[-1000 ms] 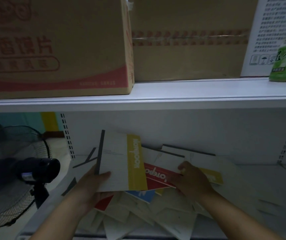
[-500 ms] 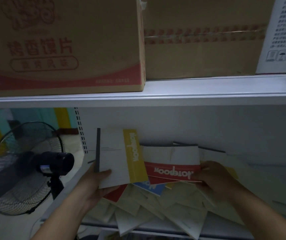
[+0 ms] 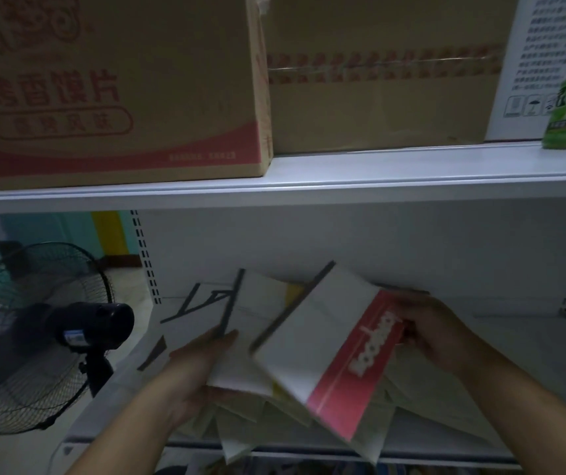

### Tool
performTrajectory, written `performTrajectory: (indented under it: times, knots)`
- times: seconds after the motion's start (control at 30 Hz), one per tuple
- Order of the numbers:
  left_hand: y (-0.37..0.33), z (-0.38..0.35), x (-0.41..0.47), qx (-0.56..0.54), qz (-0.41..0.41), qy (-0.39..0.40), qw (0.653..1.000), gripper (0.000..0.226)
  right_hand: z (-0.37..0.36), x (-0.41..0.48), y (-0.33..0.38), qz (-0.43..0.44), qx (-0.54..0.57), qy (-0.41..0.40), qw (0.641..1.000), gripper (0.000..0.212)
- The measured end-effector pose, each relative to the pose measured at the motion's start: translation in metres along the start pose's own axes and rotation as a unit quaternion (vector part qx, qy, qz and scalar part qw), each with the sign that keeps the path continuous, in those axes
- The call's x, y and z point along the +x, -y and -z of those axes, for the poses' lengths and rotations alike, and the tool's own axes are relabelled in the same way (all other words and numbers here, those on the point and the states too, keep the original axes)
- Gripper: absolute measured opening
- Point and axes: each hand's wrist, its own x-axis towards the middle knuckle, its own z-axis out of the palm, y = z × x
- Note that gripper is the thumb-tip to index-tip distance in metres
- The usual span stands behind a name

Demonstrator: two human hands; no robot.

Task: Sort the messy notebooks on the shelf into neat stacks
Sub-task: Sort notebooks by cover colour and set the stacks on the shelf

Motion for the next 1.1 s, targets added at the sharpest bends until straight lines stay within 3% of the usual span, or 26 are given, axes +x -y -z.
performTrajectory:
  times: [0.17,0.3,0.33,0.43,0.5,0.6,0.67,0.77,0.83,0.93,1.1]
  knots:
    - [0.014,-0.026,-0.010,0.069,0.072,0.055,0.994,0.039,-0.018,-0.007,-0.004,0.021,-0.091,-0.011,0.996,0.019]
    - [0.015,-0.027,-0.004,0.077,0.040,0.026,0.996,0.045,0.002,0.001,-0.001,0.035,-0.081,-0.131,0.988,0.005]
    - [0.014,-0.026,0.000,0.080,0.029,0.030,0.996,0.051,0.015,0.005,-0.003,0.042,-0.157,-0.170,0.972,0.002]
    - [0.014,-0.024,0.010,0.071,-0.010,0.038,0.997,0.039,0.053,0.005,-0.012,0.012,-0.411,-0.232,0.881,0.029]
    - [0.014,-0.027,0.014,0.051,-0.015,0.051,0.997,0.036,0.067,0.000,-0.021,-0.034,-0.454,-0.232,0.860,0.044]
    - [0.017,-0.032,0.018,0.003,-0.003,0.090,0.996,0.054,0.071,-0.004,-0.027,-0.088,-0.511,-0.194,0.833,0.066]
    - [0.018,-0.034,0.020,-0.003,0.001,0.108,0.994,0.056,0.070,-0.001,-0.028,-0.100,-0.496,-0.199,0.839,0.075]
    - [0.018,-0.036,0.023,0.001,-0.002,0.120,0.993,0.040,0.068,0.006,-0.029,-0.110,-0.453,-0.226,0.855,0.073]
    - [0.019,-0.037,0.022,0.008,-0.011,0.115,0.993,0.033,0.068,0.009,-0.030,-0.105,-0.441,-0.230,0.861,0.051]
    - [0.018,-0.038,0.019,0.001,-0.031,0.087,0.996,0.035,0.067,0.005,-0.024,-0.035,-0.350,-0.252,0.902,0.019]
    - [0.016,-0.049,0.014,-0.004,-0.040,0.052,0.998,0.028,0.096,-0.014,0.006,0.048,-0.107,-0.264,0.957,0.003]
